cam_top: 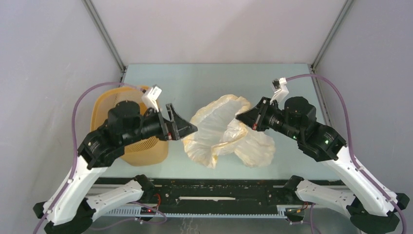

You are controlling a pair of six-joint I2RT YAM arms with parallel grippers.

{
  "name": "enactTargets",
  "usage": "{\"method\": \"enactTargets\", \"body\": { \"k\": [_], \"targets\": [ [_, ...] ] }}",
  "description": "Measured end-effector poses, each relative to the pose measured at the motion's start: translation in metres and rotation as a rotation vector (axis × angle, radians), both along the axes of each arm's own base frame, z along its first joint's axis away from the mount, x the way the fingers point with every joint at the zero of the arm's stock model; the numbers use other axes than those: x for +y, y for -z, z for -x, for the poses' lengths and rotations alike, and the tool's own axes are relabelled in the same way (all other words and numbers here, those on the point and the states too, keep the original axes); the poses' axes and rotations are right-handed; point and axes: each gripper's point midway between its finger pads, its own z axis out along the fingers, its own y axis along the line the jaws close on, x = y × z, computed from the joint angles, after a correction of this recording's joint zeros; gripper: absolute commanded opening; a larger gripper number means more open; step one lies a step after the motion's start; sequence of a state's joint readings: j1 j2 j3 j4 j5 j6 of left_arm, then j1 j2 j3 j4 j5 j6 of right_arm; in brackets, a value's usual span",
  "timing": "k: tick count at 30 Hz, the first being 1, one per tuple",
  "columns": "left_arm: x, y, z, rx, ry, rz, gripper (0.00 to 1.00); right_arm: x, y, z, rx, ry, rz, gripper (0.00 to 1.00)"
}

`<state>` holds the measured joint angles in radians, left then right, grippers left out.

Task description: Put the trash bags into the trash bin

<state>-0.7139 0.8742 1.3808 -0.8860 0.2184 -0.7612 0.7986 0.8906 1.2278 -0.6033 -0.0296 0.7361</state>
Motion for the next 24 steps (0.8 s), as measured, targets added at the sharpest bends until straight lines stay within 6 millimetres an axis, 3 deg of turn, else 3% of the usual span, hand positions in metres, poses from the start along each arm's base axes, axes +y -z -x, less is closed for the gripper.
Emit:
{"method": "enactTargets", "body": {
  "k": [5,10,13,24],
  "targets": [
    [0.013,0.03,0.018,0.062,-0.056,-0.004,0.92,-0.004,-0.001,0.0,0.027,-0.01,-0.014,0.0],
    [0.015,0.042,0.018,0.109,-0.09,-0.008,0.95,-0.01,-0.002,0.016,0.03,-0.058,-0.01,0.0],
    [0.012,0.051,0.014,0.135,-0.097,-0.035,1.0,-0.015,-0.006,0.028,0.001,-0.097,-0.009,0.0],
    [0.001,0.072,-0.017,0.212,-0.124,-0.091,1.0,-0.029,-0.032,0.068,-0.141,-0.238,-0.041,0.0]
  ]
}}
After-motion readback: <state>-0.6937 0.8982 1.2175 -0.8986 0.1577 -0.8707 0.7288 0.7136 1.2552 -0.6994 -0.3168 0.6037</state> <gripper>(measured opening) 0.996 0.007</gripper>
